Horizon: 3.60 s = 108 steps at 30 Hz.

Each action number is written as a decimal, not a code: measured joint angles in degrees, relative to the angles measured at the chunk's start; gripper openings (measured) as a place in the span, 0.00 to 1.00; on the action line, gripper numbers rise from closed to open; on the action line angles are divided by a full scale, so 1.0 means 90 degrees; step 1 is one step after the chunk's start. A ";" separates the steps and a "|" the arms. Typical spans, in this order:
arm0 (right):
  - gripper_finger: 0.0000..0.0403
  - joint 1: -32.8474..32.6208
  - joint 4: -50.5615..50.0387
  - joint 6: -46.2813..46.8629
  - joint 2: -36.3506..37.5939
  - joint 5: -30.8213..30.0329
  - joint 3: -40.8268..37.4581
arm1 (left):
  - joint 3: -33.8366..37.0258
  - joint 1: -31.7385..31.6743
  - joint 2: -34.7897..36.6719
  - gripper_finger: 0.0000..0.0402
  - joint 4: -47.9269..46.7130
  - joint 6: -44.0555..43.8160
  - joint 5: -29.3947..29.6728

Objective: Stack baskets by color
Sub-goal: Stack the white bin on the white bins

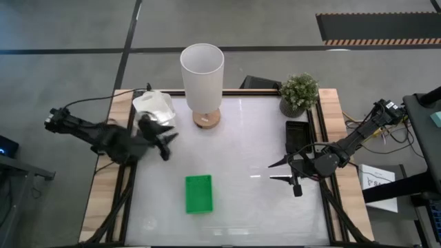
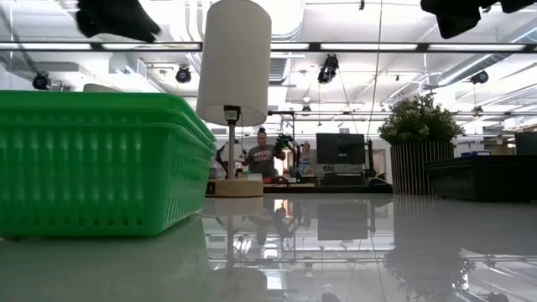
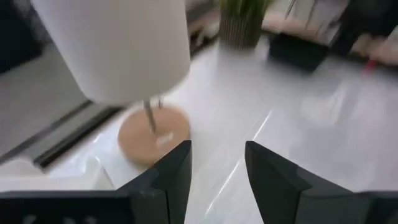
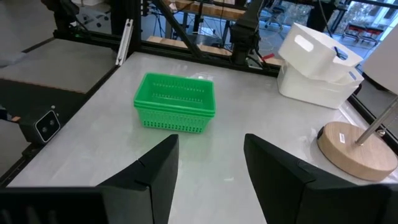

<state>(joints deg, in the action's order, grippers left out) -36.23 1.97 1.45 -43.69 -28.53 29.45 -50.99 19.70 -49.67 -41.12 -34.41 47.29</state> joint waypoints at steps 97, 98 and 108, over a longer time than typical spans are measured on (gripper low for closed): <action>0.44 0.0000 -0.0047 0.0104 0.0001 -0.0002 0.0002 | -0.1366 -0.3400 -0.0289 0.00 -0.5440 0.6028 -0.2707; 0.44 0.0000 -0.0047 0.0104 0.0001 -0.0002 0.0002 | -0.1277 -0.3403 -0.0264 0.00 -0.5437 0.6034 -0.2694; 0.44 0.0000 -0.0047 0.0114 0.0001 -0.0005 0.0002 | -0.0668 -0.3475 -0.0241 0.00 -0.5432 0.6068 -0.2113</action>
<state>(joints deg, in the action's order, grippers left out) -36.23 1.54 2.48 -43.68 -28.58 29.47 -57.00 -11.57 -51.84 -90.01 20.21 28.28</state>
